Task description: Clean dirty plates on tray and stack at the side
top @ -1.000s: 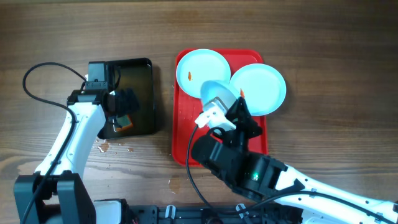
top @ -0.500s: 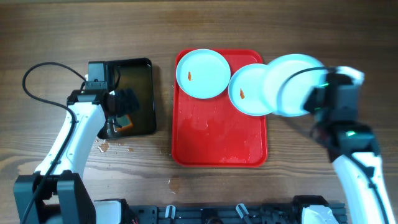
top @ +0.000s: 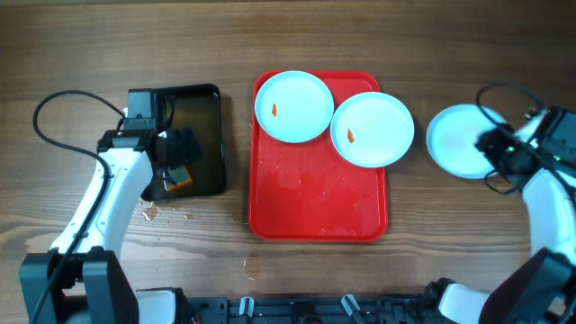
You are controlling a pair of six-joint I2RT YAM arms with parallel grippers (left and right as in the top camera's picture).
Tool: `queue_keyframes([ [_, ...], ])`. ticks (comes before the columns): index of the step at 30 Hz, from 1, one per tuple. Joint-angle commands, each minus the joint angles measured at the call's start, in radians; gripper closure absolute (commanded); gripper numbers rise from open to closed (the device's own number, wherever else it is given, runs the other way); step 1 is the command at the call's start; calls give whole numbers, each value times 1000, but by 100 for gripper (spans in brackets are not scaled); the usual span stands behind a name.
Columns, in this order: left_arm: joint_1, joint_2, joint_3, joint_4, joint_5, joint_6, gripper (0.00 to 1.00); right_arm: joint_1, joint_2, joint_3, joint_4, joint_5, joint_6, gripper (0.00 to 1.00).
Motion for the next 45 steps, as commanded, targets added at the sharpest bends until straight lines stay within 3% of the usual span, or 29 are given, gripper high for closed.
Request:
queue_keyframes([
  [1,5,6,-4,0,6,5,0,180,-48,17,-20,-212,-187,45],
  [5,5,6,-4,0,6,5,0,462,57,14,52,204,-194,35],
  [8,5,6,-4,0,6,5,0,492,173,14,141,297,-191,36],
  [9,5,6,-4,0,6,5,0,492,208,14,154,296,-191,43],
  [10,5,6,-4,0,6,5,0,492,218,14,140,267,-191,75],
  [11,5,6,-4,0,6,5,0,492,212,14,128,248,-188,93],
  [12,5,6,-4,0,6,5,0,492,196,14,103,217,-161,96],
  [19,5,6,-4,0,6,5,0,510,45,14,-318,0,166,96],
  [22,5,6,-4,0,6,5,0,604,47,-23,-336,0,293,96],
  [23,5,6,-4,0,6,5,0,636,47,-30,-336,0,312,83],
  [24,5,6,-4,0,6,5,0,672,47,-32,-336,12,301,62],
  [25,5,6,-4,0,6,5,0,683,47,-31,-332,56,286,59],
  [30,5,6,-4,0,6,5,0,678,48,-31,-137,159,-123,63],
  [33,5,6,-4,0,6,5,0,678,55,-34,-58,230,-196,73],
  [37,5,6,-4,0,6,5,0,678,124,-34,39,212,-282,64],
  [40,5,6,-4,0,6,5,0,678,211,-34,56,134,-280,65],
  [42,5,6,-4,0,6,5,0,679,261,-34,8,82,-268,79],
  [44,5,6,-4,0,6,5,0,680,257,-34,-71,71,-175,83],
  [45,5,6,-4,0,6,5,0,680,253,-34,-136,71,-55,84],
])
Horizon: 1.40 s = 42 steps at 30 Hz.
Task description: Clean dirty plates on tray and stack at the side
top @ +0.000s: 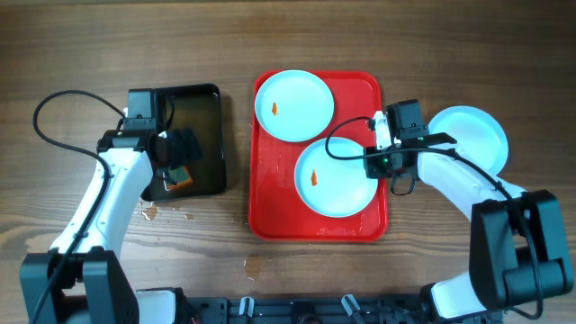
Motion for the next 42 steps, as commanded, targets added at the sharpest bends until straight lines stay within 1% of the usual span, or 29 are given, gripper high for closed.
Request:
queue_keyframes([
  [1,5,6,-3,0,6,5,0,1,9,-5,-137,-40,277,83],
  [2,5,6,-3,0,6,5,0,1,9,-6,-175,-43,338,80],
  [3,5,6,-3,0,6,5,0,1,9,-6,-183,-43,358,78],
  [6,5,6,-3,0,6,5,0,1,9,-6,-162,-35,326,87],
  [8,5,6,-3,0,6,5,0,1,9,-6,-114,-28,230,90],
  [9,5,6,-3,0,6,5,0,4,9,-6,-105,-32,191,95],
  [10,5,6,-3,0,6,5,0,14,9,-6,-125,-83,168,93],
  [12,5,6,-3,0,6,5,0,46,9,-6,-188,-146,226,88],
  [14,5,6,-3,0,6,5,0,48,9,-6,-156,-34,259,78],
  [16,5,6,-3,0,6,5,0,48,9,-6,-103,72,245,76],
  [17,5,6,-3,0,10,5,0,48,9,-6,-45,85,184,77],
  [19,5,6,-3,-8,182,5,0,48,10,-6,3,35,132,87],
  [20,5,6,-3,-31,271,5,0,48,12,-6,1,6,118,96],
  [21,5,6,-3,-53,322,5,0,48,13,-6,-11,-3,121,96],
  [24,5,10,-4,-75,270,5,0,48,14,-6,-68,-32,148,96],
  [25,5,15,-4,-76,211,3,0,48,14,-6,-77,-32,148,96],
  [26,5,24,-4,-75,129,-35,15,48,14,-6,-80,-32,148,96],
  [27,5,39,-4,-56,71,-60,20,48,14,-6,-79,-32,148,96],
  [28,5,61,-4,-33,49,-60,43,48,14,-6,-79,-32,148,96],
  [29,5,93,-4,-14,45,-60,45,48,14,-6,-79,-32,148,96],
  [30,5,126,-4,-6,42,-60,39,48,14,-6,-79,-32,148,96],
  [31,5,180,-4,8,32,-60,39,48,14,-6,-81,-33,148,96],
  [32,5,224,-4,14,12,-60,50,48,14,-6,-83,-40,148,96],
  [33,5,255,-4,24,13,-60,65,48,14,-6,-83,-45,149,96],
  [34,5,285,-4,35,21,-60,90,48,14,-6,-83,-47,149,96],
  [35,5,292,-3,37,43,-58,96,48,14,-6,-84,-47,148,96],
  [39,-1,215,89,-89,153,-44,96,48,14,-6,-85,-47,148,96],
  [40,-11,180,113,-121,159,-44,94,48,14,-6,-87,-47,148,96],
  [42,-51,161,111,-116,98,-44,64,48,14,-6,-91,-47,148,96],
])
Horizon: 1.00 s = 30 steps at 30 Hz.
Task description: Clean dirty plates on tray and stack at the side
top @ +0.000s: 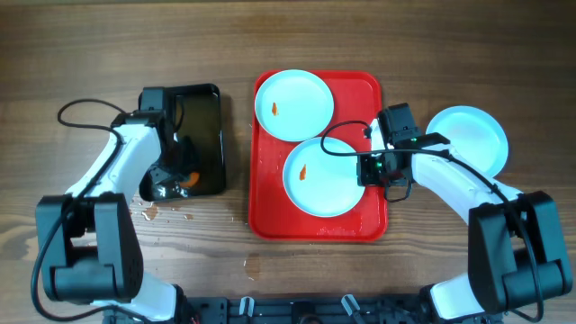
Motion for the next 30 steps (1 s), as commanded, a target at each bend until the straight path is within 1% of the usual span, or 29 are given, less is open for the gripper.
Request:
queue_keyframes([
  [1,-60,-46,18,19,-49,6,47,2,20,-11,-18,14,1,96],
  [2,-71,-43,3,35,-80,6,37,2,20,-11,-21,14,1,96],
  [3,-77,-39,-7,44,-105,5,34,2,20,-11,-21,14,1,96],
  [5,-78,-31,-41,87,-144,5,36,2,20,-11,-24,14,1,96],
  [6,-79,-31,-81,146,-146,5,41,2,20,-11,-25,14,2,96],
  [7,-79,-27,-108,192,-145,5,43,2,20,-11,-25,14,1,96],
  [9,-79,-18,-152,278,-102,5,57,2,20,-11,-25,14,2,96],
  [10,-79,-14,-179,331,-38,6,83,2,20,-11,-24,13,2,96],
  [11,-79,-14,-181,329,-36,6,96,2,20,-11,-24,13,2,96],
  [13,-75,-28,-166,298,-40,12,96,2,20,-11,-25,13,2,96],
  [16,-73,-97,-64,148,-40,78,96,2,20,-11,-26,13,2,96],
  [18,-75,-111,-62,128,-52,82,79,2,20,-11,-27,13,2,96],
  [19,-74,-103,-68,130,-69,81,78,2,20,-11,-29,13,2,96],
  [20,-74,-93,-75,143,-83,81,66,2,20,-11,-31,13,2,96],
  [21,-74,-81,-89,163,-82,82,61,2,20,-11,-32,13,2,96],
  [23,-74,-44,-124,217,-82,81,64,2,20,-11,-37,13,2,96],
  [24,-74,-18,-151,253,-82,81,73,2,20,-11,-39,13,2,96],
  [25,-75,-5,-159,261,-81,81,81,2,20,-11,-40,13,2,96],
  [27,-75,21,-164,262,-78,82,96,2,20,-11,-39,13,2,96],
  [28,-75,21,-163,254,-77,82,96,2,20,-11,-39,13,2,96],
  [30,-74,-12,-114,182,-78,116,96,2,20,-11,-39,13,1,95],
])
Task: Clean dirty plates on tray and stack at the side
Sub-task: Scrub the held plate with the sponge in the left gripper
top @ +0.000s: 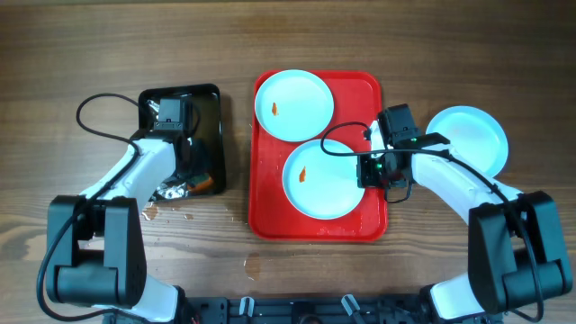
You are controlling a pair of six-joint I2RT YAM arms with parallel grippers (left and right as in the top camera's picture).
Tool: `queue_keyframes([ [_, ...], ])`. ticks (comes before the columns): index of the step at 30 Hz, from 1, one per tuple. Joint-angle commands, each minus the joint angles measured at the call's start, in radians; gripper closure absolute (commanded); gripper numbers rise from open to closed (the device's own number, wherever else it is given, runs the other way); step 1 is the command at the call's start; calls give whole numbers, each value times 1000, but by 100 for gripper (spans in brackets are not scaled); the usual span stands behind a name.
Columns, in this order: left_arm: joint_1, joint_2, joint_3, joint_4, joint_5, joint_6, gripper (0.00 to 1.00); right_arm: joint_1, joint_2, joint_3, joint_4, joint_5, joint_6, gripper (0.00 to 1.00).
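On the red tray [270,216] lie two pale blue plates, each with an orange speck. One plate [293,106] sits at the back left, the other plate [324,180] in the front middle. My right gripper [367,169] is shut on the front plate's right rim. A clean plate [470,139] rests on the table to the right. My left gripper [184,186] is down in the black tray [205,108], closed around an orange sponge [205,186] that is mostly hidden under it.
Crumbs [162,212] lie on the wooden table just in front of the black tray. Cables loop from both arms over the table. The arm bases stand at the front edge.
My left arm has swung its wrist to the right and further back over the black tray, and the sponge end now sits nearer the tray's front right corner. The right gripper and its plate are unchanged.
First both dirty plates lay along the back of the red tray, with my right gripper out by the clean plate. Then it was on the right plate's rim, with that plate in the tray's front middle, then slightly further left. My left gripper stayed in the black tray throughout.
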Motion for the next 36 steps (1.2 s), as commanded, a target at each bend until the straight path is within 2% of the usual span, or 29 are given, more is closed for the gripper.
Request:
queue_keyframes([
  [1,2,-16,60,-126,-9,35,96,1,20,-12,-16,24,2,96],
  [4,-17,-105,221,-283,57,35,96,1,20,-12,-17,24,2,96],
  [7,-93,-188,320,-327,147,24,96,1,20,-12,-17,24,1,96],
  [9,-166,-203,325,-285,216,-10,96,1,20,-12,-17,24,2,96],
  [15,-412,-47,313,-111,216,-142,96,1,21,-12,8,55,110,96],
  [19,-528,104,313,2,258,-189,96,1,32,-12,10,55,140,96],
  [24,-623,244,313,151,275,-191,96,1,32,-12,-2,55,129,95],
  [27,-623,317,313,115,190,-180,96,1,32,-12,-10,55,129,96],
  [30,-603,326,314,-39,-80,-180,96,1,32,-12,-32,55,133,96],
  [31,-591,325,314,-75,-129,-180,96,1,32,-12,-33,55,141,96],
  [36,-552,324,384,-233,-224,-182,96,1,32,-12,-35,59,185,96],
])
